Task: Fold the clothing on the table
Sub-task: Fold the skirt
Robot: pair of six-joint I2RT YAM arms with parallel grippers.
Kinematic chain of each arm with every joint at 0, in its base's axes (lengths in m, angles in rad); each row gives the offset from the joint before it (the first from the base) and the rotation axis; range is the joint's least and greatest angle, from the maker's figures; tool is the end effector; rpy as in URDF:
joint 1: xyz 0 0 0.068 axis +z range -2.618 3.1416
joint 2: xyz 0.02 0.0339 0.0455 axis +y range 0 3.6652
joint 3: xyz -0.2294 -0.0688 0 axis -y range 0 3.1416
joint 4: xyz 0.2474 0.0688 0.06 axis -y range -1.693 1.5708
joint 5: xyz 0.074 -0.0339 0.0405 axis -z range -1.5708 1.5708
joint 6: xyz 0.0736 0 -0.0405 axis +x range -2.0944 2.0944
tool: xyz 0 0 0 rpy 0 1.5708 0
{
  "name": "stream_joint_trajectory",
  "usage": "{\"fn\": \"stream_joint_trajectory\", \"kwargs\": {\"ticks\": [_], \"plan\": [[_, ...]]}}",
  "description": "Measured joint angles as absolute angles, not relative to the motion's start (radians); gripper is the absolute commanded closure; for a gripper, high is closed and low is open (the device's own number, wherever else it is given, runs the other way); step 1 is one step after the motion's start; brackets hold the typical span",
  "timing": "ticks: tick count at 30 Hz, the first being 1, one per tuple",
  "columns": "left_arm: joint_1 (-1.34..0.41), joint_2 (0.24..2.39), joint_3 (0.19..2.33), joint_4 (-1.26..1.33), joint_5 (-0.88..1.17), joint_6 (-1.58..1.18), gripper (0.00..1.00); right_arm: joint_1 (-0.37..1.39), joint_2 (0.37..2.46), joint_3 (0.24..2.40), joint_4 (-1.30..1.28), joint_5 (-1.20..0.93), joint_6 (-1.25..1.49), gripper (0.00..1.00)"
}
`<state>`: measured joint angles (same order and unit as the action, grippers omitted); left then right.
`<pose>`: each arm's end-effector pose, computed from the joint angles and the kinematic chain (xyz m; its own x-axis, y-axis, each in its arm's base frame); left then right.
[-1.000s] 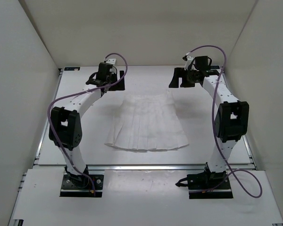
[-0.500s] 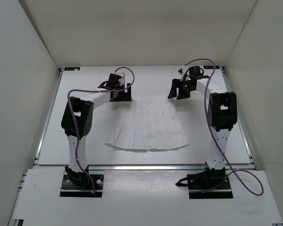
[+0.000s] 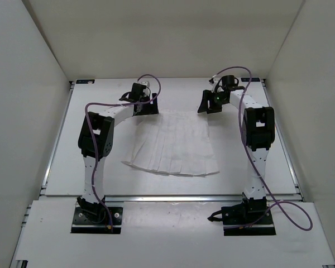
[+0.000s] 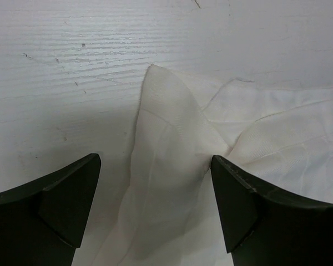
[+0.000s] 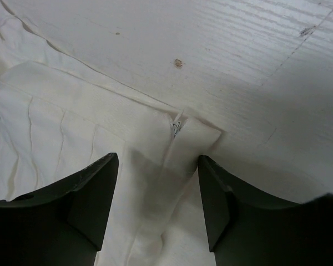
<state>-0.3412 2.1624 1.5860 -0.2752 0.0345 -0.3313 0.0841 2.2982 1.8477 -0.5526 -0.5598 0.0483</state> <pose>0.4564 -0.1648 0.1084 -0.7862 -0.0658 -0.6145 0.1059 0.9653 -0.2388 0.4897 0.0805 0.1162 -0.8564 -0.0311 -0.5154 -0.3147 0.8228 0.4732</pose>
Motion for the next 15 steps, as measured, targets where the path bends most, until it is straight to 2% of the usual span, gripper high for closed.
{"fn": "stream_joint_trajectory", "kwargs": {"ticks": [2, 3, 5, 6, 8, 9, 11, 15], "plan": [[-0.342, 2.162, 1.587, -0.27, 0.034, -0.334, 0.07, 0.084, 2.305, 1.848, -0.559, -0.558, 0.042, 0.58], [-0.341, 2.162, 1.587, -0.265, 0.035, -0.336, 0.08, 0.084, 2.306, 1.848, -0.564, -0.557, 0.038, 0.69], [-0.336, 2.162, 1.587, -0.258, 0.041, -0.342, 0.09, 0.084, 2.307, 1.848, -0.573, -0.557, 0.036, 0.84], [-0.335, 2.162, 1.587, -0.252, 0.046, -0.346, 0.09, 0.084, 2.307, 1.848, -0.575, -0.558, 0.034, 0.89], [-0.332, 2.162, 1.587, -0.242, 0.062, -0.352, 0.18, 0.084, 2.307, 1.848, -0.576, -0.562, 0.042, 0.97], [-0.331, 2.162, 1.587, -0.239, 0.069, -0.355, 0.31, 0.084, 2.307, 1.85, -0.578, -0.564, 0.044, 1.0], [-0.331, 2.164, 1.589, -0.239, 0.084, -0.36, 0.53, 0.084, 2.308, 1.861, -0.583, -0.569, 0.049, 1.0], [-0.339, 2.172, 1.601, -0.261, 0.109, -0.343, 0.85, 0.083, 2.31, 1.905, -0.584, -0.588, 0.054, 1.0]]}}
